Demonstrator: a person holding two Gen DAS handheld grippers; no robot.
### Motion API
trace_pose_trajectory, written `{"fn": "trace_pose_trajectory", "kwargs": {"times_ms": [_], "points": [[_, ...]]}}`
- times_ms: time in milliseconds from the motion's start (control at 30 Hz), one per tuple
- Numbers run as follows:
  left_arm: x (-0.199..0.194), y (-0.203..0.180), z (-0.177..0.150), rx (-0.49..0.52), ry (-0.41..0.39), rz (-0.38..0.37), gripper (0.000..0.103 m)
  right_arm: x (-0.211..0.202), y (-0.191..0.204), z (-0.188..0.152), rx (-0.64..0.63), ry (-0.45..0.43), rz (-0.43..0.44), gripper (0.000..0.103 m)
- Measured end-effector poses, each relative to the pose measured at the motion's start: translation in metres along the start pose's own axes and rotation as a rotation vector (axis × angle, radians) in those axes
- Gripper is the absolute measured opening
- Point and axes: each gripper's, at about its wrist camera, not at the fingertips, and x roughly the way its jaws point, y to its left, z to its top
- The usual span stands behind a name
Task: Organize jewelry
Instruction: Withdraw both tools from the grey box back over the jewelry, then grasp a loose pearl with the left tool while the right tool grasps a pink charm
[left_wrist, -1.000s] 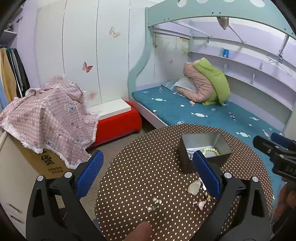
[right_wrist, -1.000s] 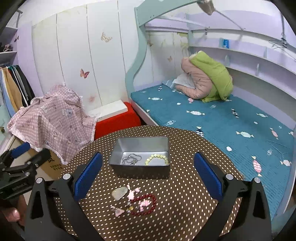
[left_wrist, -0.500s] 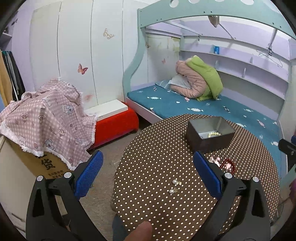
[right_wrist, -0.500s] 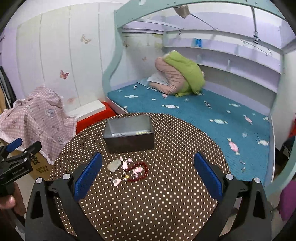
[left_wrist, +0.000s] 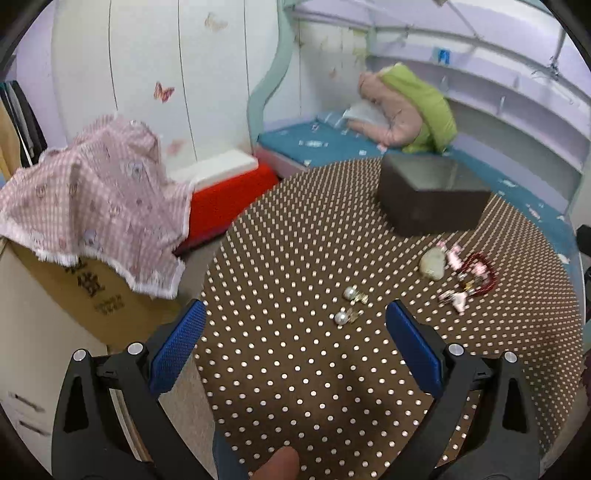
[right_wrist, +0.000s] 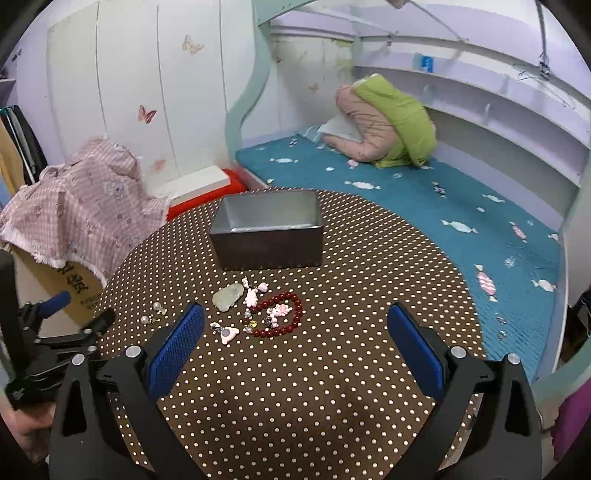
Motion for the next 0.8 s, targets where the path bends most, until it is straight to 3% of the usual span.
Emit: {"fn": "trace_pose_trajectory", "kwargs": {"times_ms": [367,433,467,733,800], "points": [[0.058,-0.012,-0.002,0.034,0.129,-0.037,0.096,0.031,-0.013,-0.007,0.060,0.066,0.038,0.095],[0.065,-0.013,-0.002,0.025,0.152,-0.050,0.082,0.034,-0.014,-0.007,0.062,0.071,0.035,0.095],[0.068,-0.013,-0.002,0.023,0.167,-0.058,0.067,0.035,-0.016,-0.007,0.065,0.073,0.035,0.095],[0.069,-0.019,-0.004,0.049,0.169,-0.099,0.050,0.044,-0.021,-0.008,0.077,0.092,0.041,0.095],[0.069,-0.021,-0.003,0.057,0.164,-0.119,0.035,0.046,-0.020,-0.010,0.076,0.099,0.048,0.095]]}}
